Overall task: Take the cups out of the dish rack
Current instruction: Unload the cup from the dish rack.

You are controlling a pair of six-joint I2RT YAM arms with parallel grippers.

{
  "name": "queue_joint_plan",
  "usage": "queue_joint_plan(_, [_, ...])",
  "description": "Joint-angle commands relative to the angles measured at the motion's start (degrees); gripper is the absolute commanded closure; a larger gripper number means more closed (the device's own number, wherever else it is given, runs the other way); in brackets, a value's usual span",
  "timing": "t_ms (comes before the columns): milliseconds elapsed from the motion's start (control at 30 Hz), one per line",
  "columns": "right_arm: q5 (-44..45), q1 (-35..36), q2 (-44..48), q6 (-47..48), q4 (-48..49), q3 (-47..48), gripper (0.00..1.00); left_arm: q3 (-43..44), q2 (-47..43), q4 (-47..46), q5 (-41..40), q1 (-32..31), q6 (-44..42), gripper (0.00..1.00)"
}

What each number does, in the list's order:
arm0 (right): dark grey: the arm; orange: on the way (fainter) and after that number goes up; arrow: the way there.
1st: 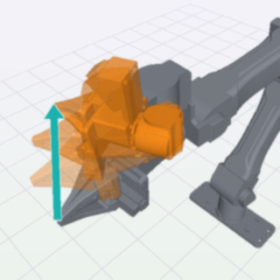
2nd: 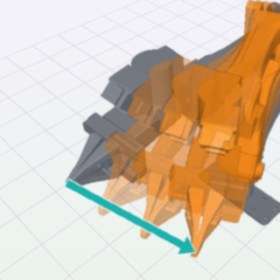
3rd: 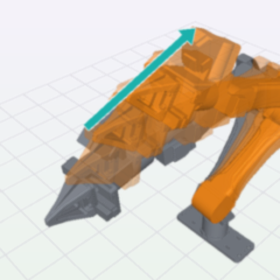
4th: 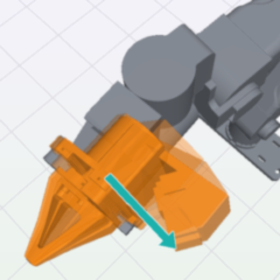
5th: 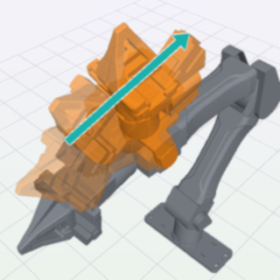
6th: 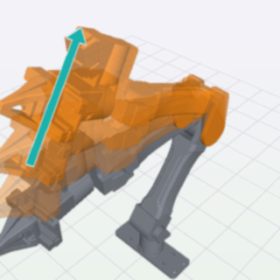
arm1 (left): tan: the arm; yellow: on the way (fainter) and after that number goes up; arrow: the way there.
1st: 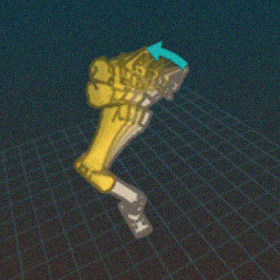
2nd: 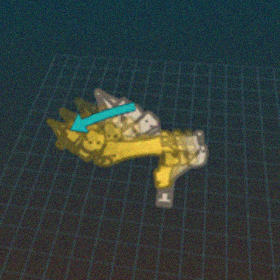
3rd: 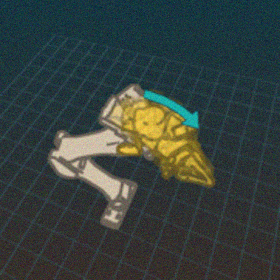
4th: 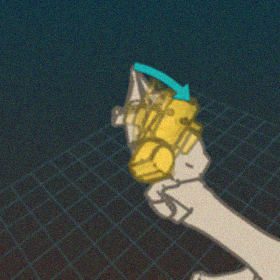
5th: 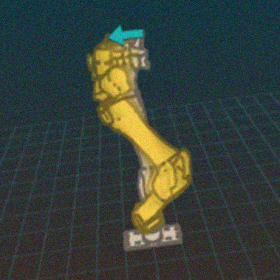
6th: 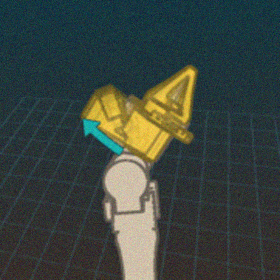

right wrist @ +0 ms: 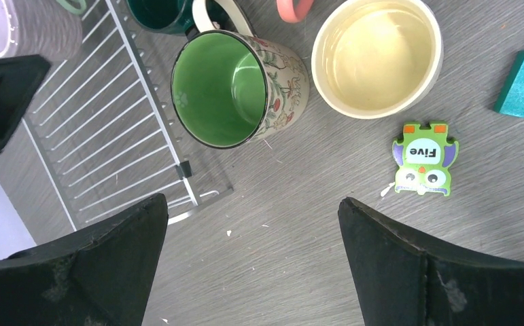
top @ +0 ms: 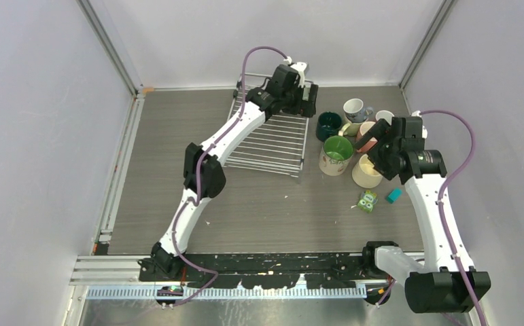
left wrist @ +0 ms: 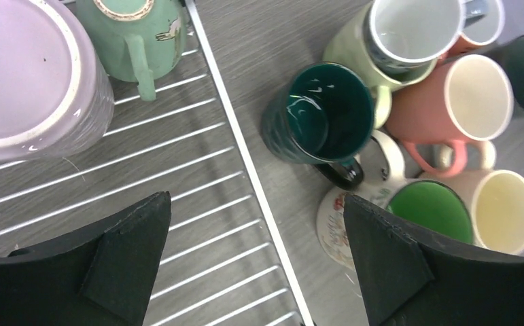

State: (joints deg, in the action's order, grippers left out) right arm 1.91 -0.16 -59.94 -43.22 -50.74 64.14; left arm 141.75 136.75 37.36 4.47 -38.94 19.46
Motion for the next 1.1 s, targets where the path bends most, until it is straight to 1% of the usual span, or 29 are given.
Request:
queue_joint_plan(0, [-0.81,0.16,2.14,1.88,-1.77,3.06,0.00,3.47,2.58,-4.45,-3.11,0.71,-2.33,0.00])
queue_joint_plan(200, [-0.05,0.16,2.30,3.55,-3.58,4.03,0.00,4.78,6.29,-10.82,0.92,1.76,-1.44,0.00])
queue_joint_plan(367, [-1.11,0.16,2.60,3.67,-3.75,3.91,0.00,5.22,9.18,-15.41,0.88,2.85,0.36,0.00])
queue_joint_plan(567, [-1.12,0.16,3.51,4.36,-3.70,3.47,0.00,7.68,13.24,-19.21,0.91,4.29,1.36,0.00])
queue_joint_plan(800, [-1.10,0.16,3.51,4.52,-2.95,2.39,0.00,7.79,14.87,-21.22,-0.53,4.49,0.52,0.01])
queue_joint_plan(933, [-1.17,0.16,3.62,4.48,-2.21,1.55,0.00,7.68,15.62,-21.40,-2.60,4.52,-0.83,0.09])
queue_joint_plan(1067, [-1.12,0.16,3.64,4.64,-2.05,1.10,0.00,7.73,16.41,-22.22,-4.02,4.50,-1.66,0.23])
